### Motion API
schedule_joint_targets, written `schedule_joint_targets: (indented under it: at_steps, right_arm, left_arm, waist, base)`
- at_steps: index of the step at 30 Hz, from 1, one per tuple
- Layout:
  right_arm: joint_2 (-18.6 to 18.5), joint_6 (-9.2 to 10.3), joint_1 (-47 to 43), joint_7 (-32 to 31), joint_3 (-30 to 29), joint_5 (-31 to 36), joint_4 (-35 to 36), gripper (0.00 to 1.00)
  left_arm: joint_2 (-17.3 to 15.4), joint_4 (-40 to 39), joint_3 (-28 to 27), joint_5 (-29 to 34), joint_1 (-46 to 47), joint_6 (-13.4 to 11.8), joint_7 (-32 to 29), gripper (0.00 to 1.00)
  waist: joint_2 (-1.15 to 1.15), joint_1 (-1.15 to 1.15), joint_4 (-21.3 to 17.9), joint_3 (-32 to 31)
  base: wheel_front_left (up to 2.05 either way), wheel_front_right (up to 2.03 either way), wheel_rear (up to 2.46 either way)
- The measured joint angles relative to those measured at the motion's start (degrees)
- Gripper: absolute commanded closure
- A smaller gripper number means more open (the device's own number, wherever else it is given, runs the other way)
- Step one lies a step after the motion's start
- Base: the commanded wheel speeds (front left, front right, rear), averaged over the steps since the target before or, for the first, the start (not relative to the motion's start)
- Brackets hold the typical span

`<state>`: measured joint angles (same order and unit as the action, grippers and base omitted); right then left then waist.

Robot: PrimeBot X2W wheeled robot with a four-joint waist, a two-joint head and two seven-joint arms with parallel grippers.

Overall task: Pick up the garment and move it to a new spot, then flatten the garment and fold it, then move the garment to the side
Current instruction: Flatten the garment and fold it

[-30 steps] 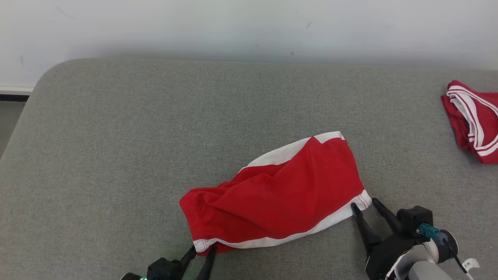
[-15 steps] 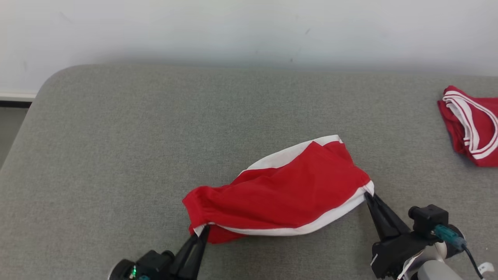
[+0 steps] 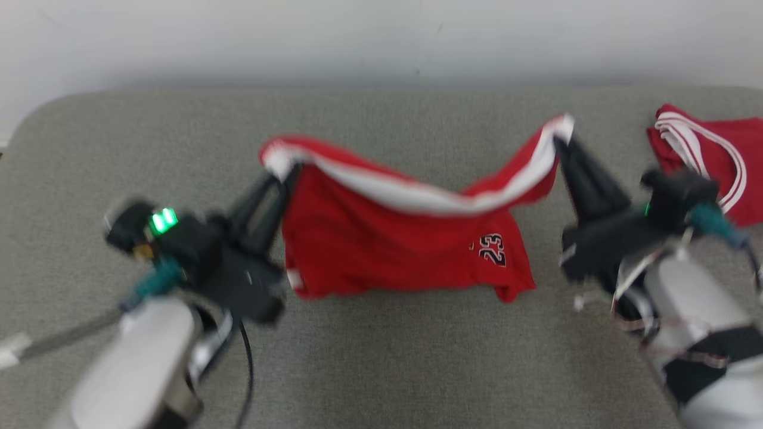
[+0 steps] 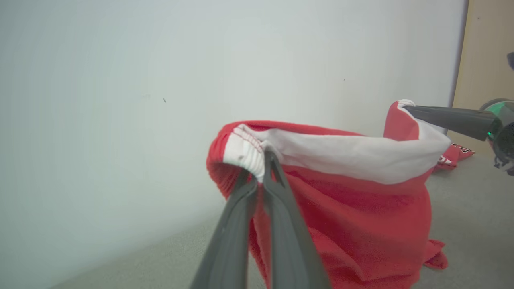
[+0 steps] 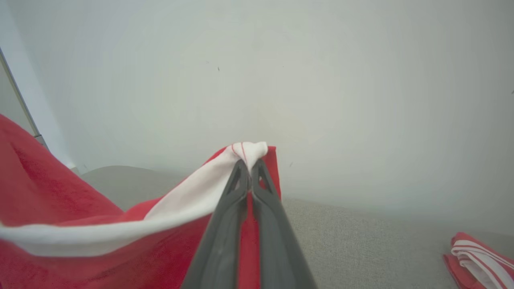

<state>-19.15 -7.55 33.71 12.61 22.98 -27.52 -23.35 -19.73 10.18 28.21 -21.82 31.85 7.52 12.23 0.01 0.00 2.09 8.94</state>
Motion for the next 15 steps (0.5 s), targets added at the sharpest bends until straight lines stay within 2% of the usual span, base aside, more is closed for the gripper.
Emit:
schedule_joint_targets:
  at_steps: [7,15]
  right_arm:
    - [-0.4,0.00,21.0,-5.0,-0.4,-1.8,-2.2,1.00]
    - [-1.1,0.00,46.2,-11.1,-1.5,-4.2,-7.0,1.00]
  left_arm:
    - [-5.1,1.3,1.4,-6.1,22.7,0.0,-4.6,1.00]
    - [-8.1,7.3,3.5,-13.1,48.6,0.0,-8.8,1.00]
  waist:
    - [0.00,0.01,-0.8,6.0]
    - [0.01,0.02,-2.0,15.0]
  base:
    - [0.00,0.00,0.00]
    - [0.00,0.00,0.00]
